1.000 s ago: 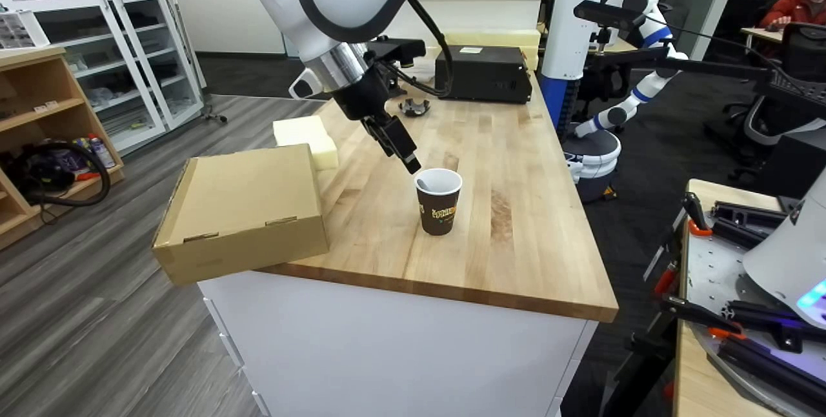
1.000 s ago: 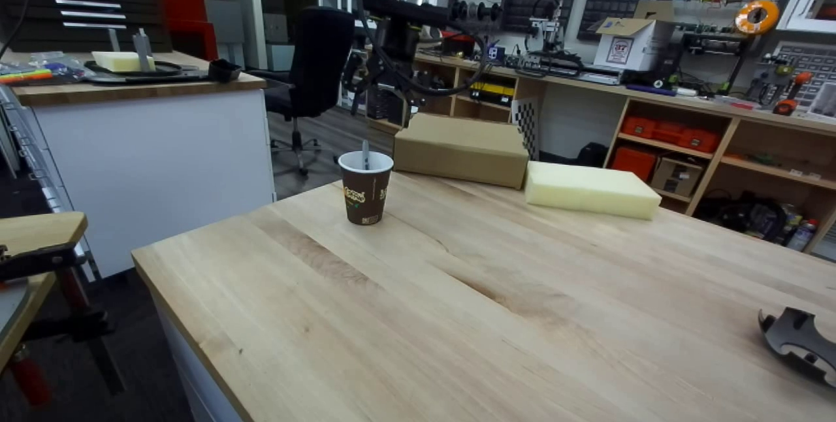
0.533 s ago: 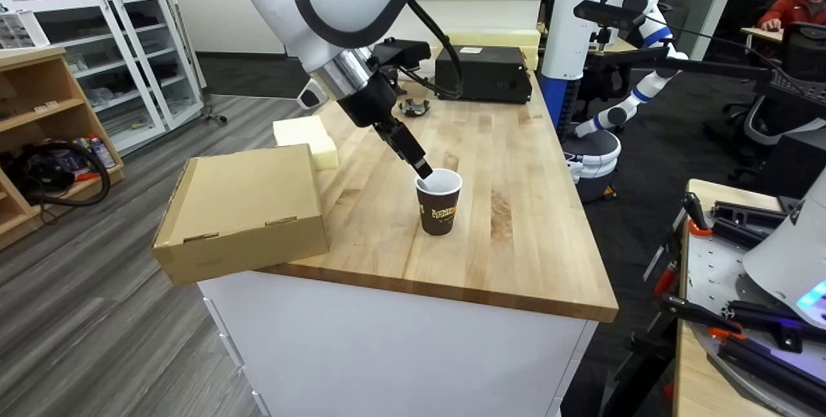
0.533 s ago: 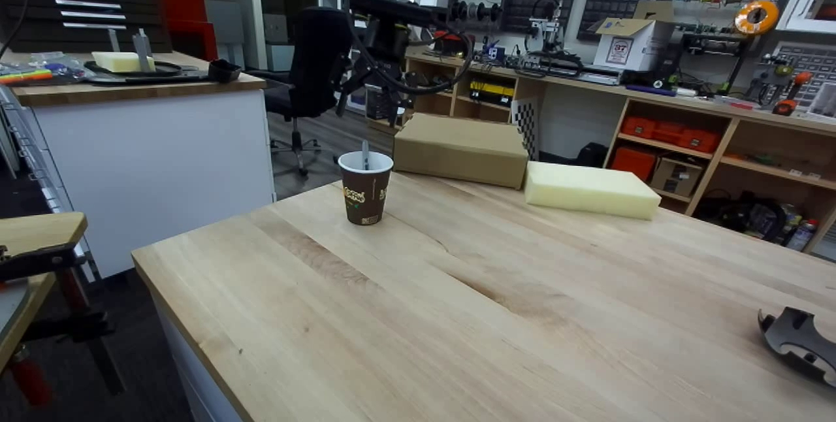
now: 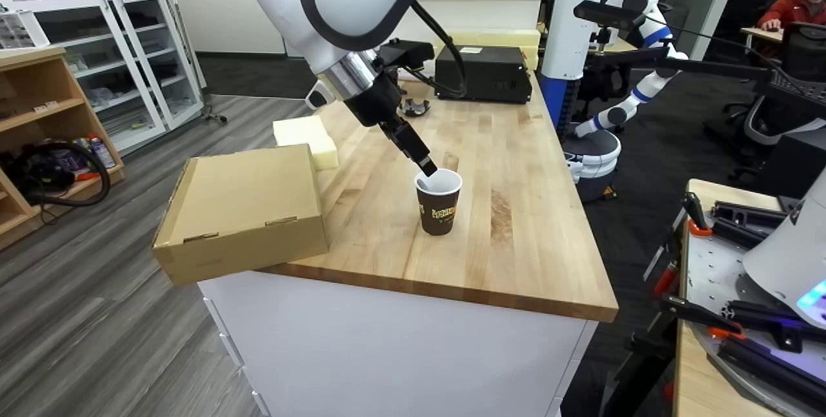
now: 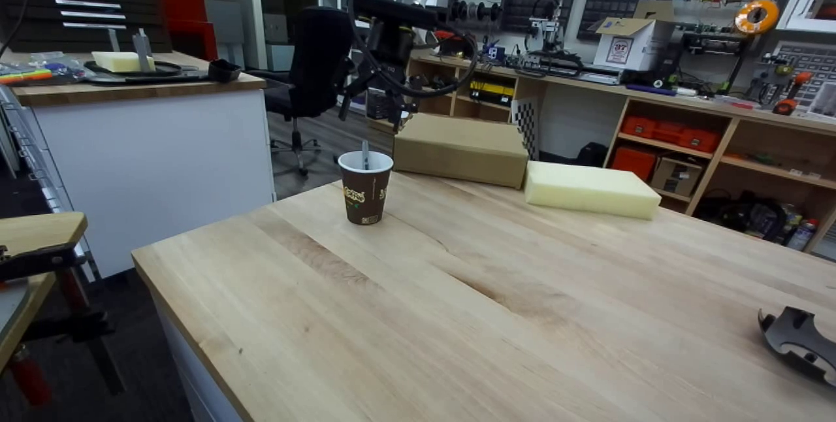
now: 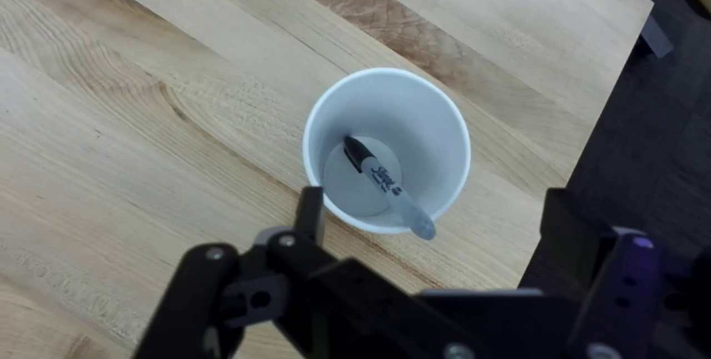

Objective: Remove the black sharpie from the cup and put it on the table

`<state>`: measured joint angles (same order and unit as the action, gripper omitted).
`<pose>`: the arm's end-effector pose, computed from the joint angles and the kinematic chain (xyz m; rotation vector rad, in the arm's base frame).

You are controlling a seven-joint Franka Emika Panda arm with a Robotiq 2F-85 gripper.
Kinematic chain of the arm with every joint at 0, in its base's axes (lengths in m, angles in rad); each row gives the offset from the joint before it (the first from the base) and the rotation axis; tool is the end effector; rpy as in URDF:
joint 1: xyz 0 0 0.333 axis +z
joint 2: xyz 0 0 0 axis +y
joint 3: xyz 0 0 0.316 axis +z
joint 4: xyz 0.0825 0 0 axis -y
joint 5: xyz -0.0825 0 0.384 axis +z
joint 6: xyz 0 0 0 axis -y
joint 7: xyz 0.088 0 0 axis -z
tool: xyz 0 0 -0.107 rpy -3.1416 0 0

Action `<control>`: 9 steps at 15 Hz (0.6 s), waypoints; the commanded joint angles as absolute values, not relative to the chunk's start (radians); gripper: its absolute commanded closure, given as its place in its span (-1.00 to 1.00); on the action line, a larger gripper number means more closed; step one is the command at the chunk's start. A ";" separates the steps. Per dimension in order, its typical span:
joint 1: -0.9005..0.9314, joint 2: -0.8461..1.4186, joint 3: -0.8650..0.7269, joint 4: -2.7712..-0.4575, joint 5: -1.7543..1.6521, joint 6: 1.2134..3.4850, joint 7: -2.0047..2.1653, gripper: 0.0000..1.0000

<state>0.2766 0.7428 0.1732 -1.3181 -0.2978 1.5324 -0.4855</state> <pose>0.6322 0.2433 0.2712 2.5392 1.3689 -0.7656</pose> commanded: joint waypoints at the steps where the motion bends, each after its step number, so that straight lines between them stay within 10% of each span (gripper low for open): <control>1: 0.253 0.703 0.174 -1.375 -0.315 1.551 -0.489 -1.00; 9: 0.279 0.765 0.170 -1.346 -0.379 1.637 -0.474 -1.00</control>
